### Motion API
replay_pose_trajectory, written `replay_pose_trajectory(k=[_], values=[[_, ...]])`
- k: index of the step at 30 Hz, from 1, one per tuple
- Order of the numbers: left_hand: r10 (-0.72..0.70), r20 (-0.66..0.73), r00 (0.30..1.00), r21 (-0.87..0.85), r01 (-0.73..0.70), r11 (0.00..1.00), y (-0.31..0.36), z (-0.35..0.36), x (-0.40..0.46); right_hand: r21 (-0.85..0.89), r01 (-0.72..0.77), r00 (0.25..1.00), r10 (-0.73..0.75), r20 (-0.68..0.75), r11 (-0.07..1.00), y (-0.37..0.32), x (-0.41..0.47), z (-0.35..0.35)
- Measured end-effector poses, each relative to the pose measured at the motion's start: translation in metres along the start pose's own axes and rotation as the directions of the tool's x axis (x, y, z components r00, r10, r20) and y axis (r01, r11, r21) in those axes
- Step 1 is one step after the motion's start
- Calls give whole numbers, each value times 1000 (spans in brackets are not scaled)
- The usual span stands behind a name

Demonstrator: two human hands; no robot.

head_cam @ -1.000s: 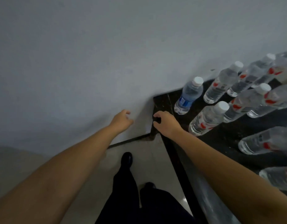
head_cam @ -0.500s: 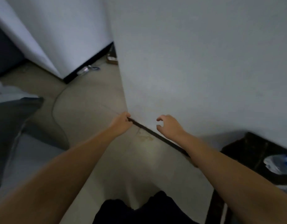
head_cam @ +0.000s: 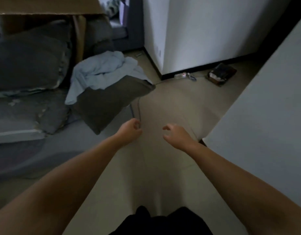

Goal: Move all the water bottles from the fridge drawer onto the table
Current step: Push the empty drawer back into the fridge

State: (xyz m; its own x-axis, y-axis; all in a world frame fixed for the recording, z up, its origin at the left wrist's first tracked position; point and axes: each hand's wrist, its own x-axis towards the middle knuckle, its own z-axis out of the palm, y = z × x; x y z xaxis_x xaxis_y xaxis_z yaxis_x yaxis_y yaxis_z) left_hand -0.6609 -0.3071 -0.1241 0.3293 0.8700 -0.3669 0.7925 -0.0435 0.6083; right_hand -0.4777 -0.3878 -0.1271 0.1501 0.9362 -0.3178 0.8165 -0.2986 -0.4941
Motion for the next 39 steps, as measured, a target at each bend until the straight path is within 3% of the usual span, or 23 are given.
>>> replay_pose_trajectory(k=[10,21,26,31,35,39], values=[[-318,-167,933,-202,284,937,-100,-58,-17,-96,303,931,-273,242,948,-109,83,36],[-560,-298,773,-424,418,803,-142,-107,15,-111,593,728,-472,496,797,-200,184,34],[-701,-366,612,-571,446,689,-157,-109,-1,-78,738,545,-523,656,671,-250,206,53],[-844,-331,421,-718,468,515,-178,-87,-62,-36,858,359,-547,756,512,-297,180,106],[-941,-269,208,-837,433,335,-199,-65,-136,84,944,114,-552,826,320,-327,129,163],[-977,-210,31,-900,385,205,-214,-45,-211,187,967,-72,-524,849,171,-365,59,214]])
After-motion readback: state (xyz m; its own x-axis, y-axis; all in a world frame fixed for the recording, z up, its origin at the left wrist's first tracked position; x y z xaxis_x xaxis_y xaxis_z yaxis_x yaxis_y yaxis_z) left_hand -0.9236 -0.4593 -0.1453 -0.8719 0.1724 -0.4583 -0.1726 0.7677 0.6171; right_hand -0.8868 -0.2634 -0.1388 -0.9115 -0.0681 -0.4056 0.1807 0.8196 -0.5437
